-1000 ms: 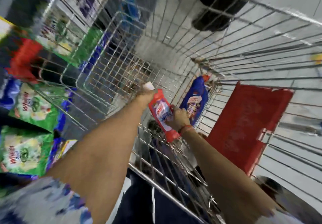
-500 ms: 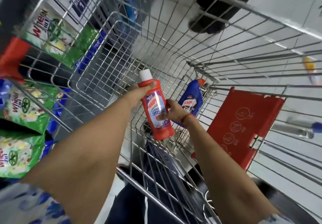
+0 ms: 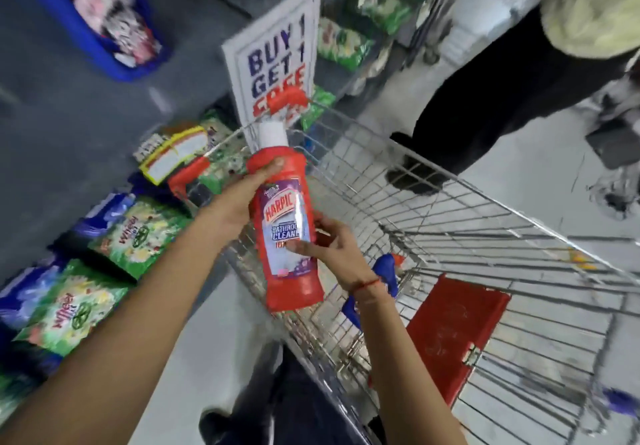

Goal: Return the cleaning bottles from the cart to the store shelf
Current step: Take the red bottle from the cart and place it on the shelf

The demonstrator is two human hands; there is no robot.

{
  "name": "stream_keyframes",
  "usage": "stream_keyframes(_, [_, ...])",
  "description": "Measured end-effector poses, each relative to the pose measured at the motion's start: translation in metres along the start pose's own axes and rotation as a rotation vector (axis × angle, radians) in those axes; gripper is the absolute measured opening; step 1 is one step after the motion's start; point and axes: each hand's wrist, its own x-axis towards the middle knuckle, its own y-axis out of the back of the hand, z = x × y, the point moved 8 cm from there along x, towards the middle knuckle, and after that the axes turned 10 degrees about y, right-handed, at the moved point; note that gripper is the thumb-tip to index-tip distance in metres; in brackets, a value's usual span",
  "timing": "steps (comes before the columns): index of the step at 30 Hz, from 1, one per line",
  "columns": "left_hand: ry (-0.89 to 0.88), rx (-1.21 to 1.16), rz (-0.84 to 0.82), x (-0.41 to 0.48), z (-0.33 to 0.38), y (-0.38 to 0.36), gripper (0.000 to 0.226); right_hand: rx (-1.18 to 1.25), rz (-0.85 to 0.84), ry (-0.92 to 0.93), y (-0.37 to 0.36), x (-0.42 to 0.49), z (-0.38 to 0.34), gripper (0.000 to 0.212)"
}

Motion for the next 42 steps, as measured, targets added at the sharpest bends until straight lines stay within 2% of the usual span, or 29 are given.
stream_keyframes(3, [-0.173,-0.148,0.049,-0.055,0.031,0.036,0.01,0.022,-0.061,0.1,-0.041,-0.007,-0.042,0.038])
stream_keyframes(5, [-0.273,-0.203,0.108,-0.094,0.046,0.061,0.014,0.003,-0.131,0.161,-0.075,-0.013,-0.069,0.035])
stream_keyframes(10, [-0.419,-0.269,0.208,-0.197,0.065,0.131,0.017,-0.033,-0.314,0.26,-0.168,-0.036,-0.112,0.034])
stream_keyframes(13, [-0.537,-0.341,0.288,-0.26,0.067,0.183,0.013,-0.178,-0.493,0.232,-0.233,-0.055,-0.105,0.041])
stream_keyframes(15, [-0.618,-0.354,0.366,-0.302,0.062,0.22,0.018,-0.269,-0.606,0.234,-0.281,-0.069,-0.098,0.048])
stream_keyframes(18, [-0.683,-0.351,0.519,-0.363,0.041,0.279,0.02,-0.37,-0.745,0.282,-0.355,-0.091,-0.091,0.041])
stream_keyframes(21, [-0.758,-0.343,0.638,-0.422,0.015,0.333,0.02,-0.403,-0.885,0.287,-0.428,-0.115,-0.082,0.041])
stream_keyframes(25, [-0.919,-0.349,0.715,-0.495,-0.012,0.392,0.01,-0.447,-0.994,0.416,-0.522,-0.147,-0.084,0.046])
stream_keyframes(27, [-0.971,-0.347,0.754,-0.52,-0.021,0.418,0.009,-0.479,-1.029,0.485,-0.565,-0.158,-0.087,0.052])
stream_keyframes(31, [-1.026,-0.343,0.831,-0.548,-0.033,0.467,0.006,-0.577,-1.026,0.591,-0.63,-0.163,-0.086,0.052])
stream_keyframes(34, [-1.008,-0.31,0.851,-0.554,-0.035,0.496,0.026,-0.614,-0.948,0.623,-0.661,-0.159,-0.08,0.052])
stream_keyframes(36, [-0.98,-0.277,0.848,-0.553,-0.034,0.51,0.039,-0.636,-0.887,0.613,-0.674,-0.154,-0.075,0.052])
stream_keyframes(42, [-0.906,-0.204,0.818,-0.535,-0.041,0.525,0.049,-0.627,-0.836,0.508,-0.684,-0.141,-0.045,0.059])
